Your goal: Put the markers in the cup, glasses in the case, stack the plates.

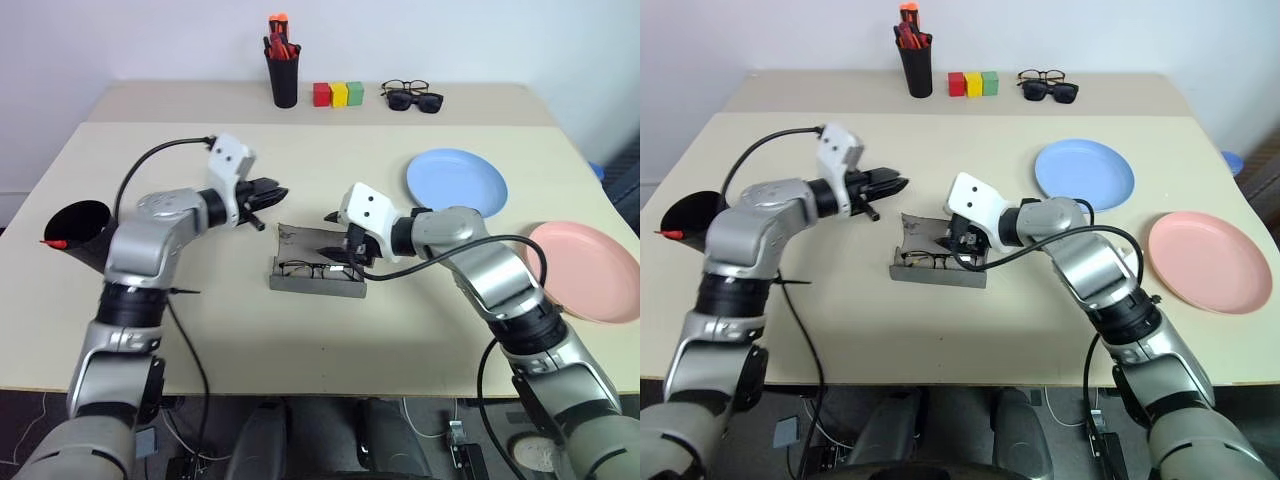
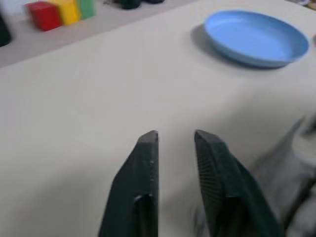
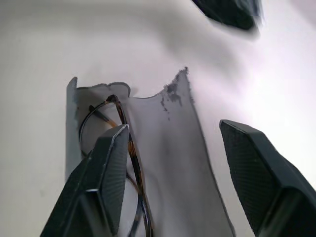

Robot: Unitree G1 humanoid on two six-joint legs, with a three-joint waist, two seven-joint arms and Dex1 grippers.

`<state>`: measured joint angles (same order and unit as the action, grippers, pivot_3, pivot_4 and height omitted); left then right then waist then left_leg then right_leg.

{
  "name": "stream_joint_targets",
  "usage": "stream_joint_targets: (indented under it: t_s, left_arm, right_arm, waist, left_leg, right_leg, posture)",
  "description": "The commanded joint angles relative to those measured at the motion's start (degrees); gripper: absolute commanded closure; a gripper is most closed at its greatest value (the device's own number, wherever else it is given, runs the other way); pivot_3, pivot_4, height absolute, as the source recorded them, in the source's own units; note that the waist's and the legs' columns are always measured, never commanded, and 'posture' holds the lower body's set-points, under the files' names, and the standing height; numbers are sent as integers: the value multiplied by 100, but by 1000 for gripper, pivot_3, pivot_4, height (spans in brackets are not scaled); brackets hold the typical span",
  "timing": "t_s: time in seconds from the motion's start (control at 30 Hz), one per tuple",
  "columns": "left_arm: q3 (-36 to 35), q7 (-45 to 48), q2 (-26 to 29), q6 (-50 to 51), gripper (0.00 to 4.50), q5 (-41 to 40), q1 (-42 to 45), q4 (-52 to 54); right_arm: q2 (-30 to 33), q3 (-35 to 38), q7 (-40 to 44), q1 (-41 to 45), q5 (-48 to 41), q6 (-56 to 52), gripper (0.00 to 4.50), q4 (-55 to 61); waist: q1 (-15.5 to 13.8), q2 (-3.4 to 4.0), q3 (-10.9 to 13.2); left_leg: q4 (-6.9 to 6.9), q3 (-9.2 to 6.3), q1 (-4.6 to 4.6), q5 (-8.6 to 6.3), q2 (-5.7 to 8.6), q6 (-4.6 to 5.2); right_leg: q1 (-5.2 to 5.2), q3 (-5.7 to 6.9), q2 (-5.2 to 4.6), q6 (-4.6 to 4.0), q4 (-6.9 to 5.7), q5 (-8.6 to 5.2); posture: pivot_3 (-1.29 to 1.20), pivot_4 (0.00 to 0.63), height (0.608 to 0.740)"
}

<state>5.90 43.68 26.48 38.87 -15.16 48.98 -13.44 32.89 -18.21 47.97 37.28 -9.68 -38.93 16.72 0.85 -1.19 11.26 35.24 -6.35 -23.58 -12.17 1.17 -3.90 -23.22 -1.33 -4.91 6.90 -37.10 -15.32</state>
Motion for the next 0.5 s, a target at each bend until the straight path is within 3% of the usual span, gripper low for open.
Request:
stream_joint_targets:
  t_s: [0.03, 0.17, 0.33, 0.4, 0.5]
  left_arm:
    - [525, 387, -218, -378, 3499, 476, 735, -1403]
    - [790, 951, -498, -706, 3499, 698, 1324, -2586]
    - [1193, 1468, -476, -1096, 3499, 1175, 1485, -3052]
    - [1199, 1653, -419, -1116, 3499, 1212, 1414, -2870]
    - [1094, 1982, -119, -787, 3499, 1055, 983, -1763]
  right_arm:
    - [306, 668, 51, -558, -346, -50, 1554, 963]
    - [480, 1185, -271, -1264, -428, -261, 1554, 1441]
    - [510, 1818, -594, -1731, -589, -551, 1554, 1722]
    - [586, 1904, -658, -1834, -554, -553, 1554, 1712]
    - [682, 1983, -760, -1880, -453, -439, 1554, 1445]
  waist:
    - [17, 1, 0]
    - [139, 2, 1]
    - [167, 2, 2]
    - [164, 1, 2]
    - [177, 2, 2]
  left_leg:
    - [-1, 0, 0, 0, 0, 0]
    - [0, 2, 1, 0, -2, 2]
    - [0, 2, 3, 0, -2, 2]
    - [0, 2, 3, 0, -2, 2]
    - [-1, 2, 2, 0, -2, 2]
  right_leg:
    - [0, 0, 1, 1, 0, -1]
    - [-3, -2, 2, 2, -6, -2]
    - [-3, -4, 2, 2, -9, -2]
    - [-3, -4, 2, 2, -10, -2]
    - [-2, -5, 0, 2, -9, -2]
  posture:
    - [0, 150, 740]
    - [0, 150, 740]
    - [0, 150, 740]
    - [0, 150, 740]
    - [0, 150, 740]
